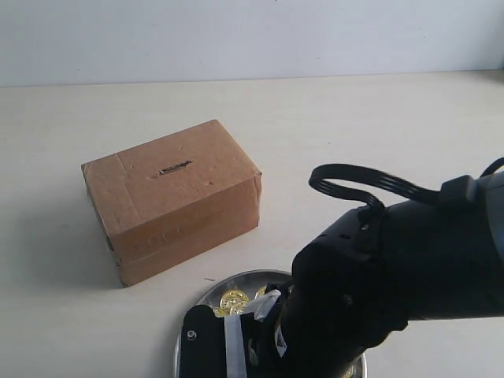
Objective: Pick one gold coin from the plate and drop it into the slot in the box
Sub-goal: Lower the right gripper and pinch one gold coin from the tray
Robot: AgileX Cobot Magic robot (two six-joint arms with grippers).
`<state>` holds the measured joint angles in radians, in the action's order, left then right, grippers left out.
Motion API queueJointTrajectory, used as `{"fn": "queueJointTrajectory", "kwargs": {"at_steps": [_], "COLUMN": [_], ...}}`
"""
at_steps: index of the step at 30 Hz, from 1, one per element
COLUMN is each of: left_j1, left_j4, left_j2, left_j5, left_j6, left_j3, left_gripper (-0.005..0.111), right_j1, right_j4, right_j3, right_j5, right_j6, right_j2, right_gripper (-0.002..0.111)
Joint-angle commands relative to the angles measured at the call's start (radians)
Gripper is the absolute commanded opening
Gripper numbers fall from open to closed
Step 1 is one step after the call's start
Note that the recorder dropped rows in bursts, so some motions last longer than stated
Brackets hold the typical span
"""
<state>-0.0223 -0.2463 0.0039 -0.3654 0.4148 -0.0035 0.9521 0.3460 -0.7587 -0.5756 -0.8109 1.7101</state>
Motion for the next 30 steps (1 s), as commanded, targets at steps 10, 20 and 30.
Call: {"fn": "queueJointTrajectory", "kwargs": {"at_steps": [10, 20, 30], "left_j1": [0.0, 0.0, 0.0], "left_j4": [0.001, 0.001, 0.001], "left_j2": [-0.004, -0.004, -0.004], "left_j5": [0.005, 0.005, 0.005], "left_j6": [-0.002, -0.002, -0.002], "left_j3": [0.003, 0.003, 0.003], "left_gripper": [0.0, 0.0, 0.0], "right_j1": [0.002, 0.002, 0.002], "right_j4": [0.003, 0.006, 0.013], "right_j3": [-0.007, -0.007, -0.007], "right_j5": [0.006, 0.023, 0.021], "right_j6": [0.008, 0.008, 0.001], "right_j2": [0.04, 0.051, 0.051], "right_gripper": [0.051, 0.051, 0.051]}}
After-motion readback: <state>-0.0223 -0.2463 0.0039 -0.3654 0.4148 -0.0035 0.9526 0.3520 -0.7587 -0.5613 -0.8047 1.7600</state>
